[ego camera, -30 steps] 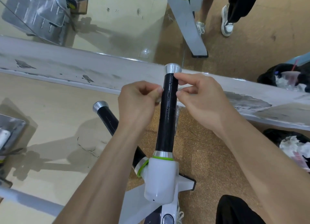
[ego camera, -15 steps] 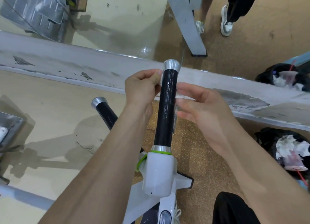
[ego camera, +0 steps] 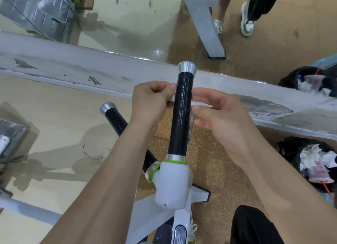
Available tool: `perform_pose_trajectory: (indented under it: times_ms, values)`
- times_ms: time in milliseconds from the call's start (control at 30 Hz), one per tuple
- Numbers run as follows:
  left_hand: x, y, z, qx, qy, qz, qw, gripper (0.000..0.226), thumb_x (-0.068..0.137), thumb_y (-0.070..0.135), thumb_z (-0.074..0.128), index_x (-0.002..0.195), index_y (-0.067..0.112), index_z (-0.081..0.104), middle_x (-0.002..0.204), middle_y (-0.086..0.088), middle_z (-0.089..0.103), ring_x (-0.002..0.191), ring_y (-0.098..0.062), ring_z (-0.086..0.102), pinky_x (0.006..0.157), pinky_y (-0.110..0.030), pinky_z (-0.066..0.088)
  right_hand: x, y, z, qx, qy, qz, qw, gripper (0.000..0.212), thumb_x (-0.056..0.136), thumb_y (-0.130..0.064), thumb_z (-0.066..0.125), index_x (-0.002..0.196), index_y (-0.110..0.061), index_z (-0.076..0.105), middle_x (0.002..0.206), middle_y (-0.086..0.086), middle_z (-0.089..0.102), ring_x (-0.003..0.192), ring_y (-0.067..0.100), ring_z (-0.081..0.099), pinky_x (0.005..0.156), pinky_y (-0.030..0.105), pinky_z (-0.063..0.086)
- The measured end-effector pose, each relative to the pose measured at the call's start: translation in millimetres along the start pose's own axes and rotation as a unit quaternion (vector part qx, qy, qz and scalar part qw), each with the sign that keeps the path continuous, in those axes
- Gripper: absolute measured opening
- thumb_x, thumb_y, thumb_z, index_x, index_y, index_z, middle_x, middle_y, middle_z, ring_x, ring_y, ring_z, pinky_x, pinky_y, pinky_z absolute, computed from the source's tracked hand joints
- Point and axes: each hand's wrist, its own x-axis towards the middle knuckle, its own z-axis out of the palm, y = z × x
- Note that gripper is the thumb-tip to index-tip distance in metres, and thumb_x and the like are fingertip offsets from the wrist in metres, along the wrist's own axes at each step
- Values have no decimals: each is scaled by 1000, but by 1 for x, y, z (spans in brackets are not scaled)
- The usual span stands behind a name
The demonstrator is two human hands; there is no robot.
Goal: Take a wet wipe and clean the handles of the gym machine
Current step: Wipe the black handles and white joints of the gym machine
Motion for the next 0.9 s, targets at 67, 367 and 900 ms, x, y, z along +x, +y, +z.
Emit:
perform_pose_trajectory:
  times_ms: [67,367,900]
  values:
    - [-2,2,-6,19,-2,1,1000,7,82,12,71,81,5,71,73,-10,64,64,-15,61,64,-28,57,0,-2,-1,0,2,3,1000,37,86,-14,63,120,-29,61,115,-16,64,102,7,63,95,39,49]
    - [17,8,22,-56,66,-54,995,15,82,13,71,68,13,66,65,-6,64,55,-17,56,56,-29,52,15,-10,-1,72,18,49,996,39,84,4,55,116,-19,61,97,1,69,84,13,64,69,23,53]
    - [-3,12,-6,-101,17,-82,991,4,79,10,74,83,11,74,77,-4,71,67,-14,65,65,-21,55,4,-18,4,-126,0,-30,992,43,91,-13,56,132,-26,51,93,-20,60,66,11,58,53,16,49]
